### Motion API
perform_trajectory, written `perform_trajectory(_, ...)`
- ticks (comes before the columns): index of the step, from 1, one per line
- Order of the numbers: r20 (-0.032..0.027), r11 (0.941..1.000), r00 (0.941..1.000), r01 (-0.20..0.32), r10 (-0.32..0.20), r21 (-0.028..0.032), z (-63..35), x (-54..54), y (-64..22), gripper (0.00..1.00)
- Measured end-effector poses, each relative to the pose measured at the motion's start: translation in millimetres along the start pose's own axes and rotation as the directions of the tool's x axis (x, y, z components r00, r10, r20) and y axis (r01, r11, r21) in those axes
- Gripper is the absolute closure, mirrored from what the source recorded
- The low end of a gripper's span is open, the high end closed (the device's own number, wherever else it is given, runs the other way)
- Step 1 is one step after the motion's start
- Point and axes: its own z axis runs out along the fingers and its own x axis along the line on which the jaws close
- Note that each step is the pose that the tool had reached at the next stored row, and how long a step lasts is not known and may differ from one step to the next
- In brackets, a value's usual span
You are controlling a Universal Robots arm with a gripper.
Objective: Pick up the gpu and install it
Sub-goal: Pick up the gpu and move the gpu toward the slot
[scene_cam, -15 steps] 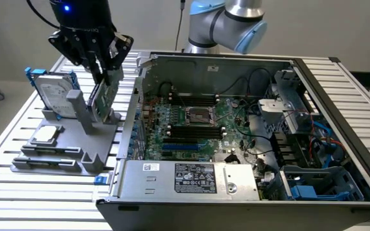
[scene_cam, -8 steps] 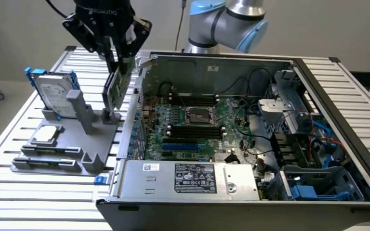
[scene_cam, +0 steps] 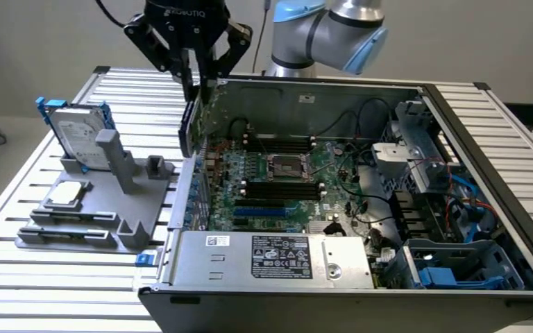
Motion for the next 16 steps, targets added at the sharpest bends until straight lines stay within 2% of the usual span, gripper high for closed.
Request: perform_trajectory(16, 0.0014, 0.9999, 1.0000, 0.000, 0.000, 0.0168, 18.0, -72.8, 4.6, 0.73)
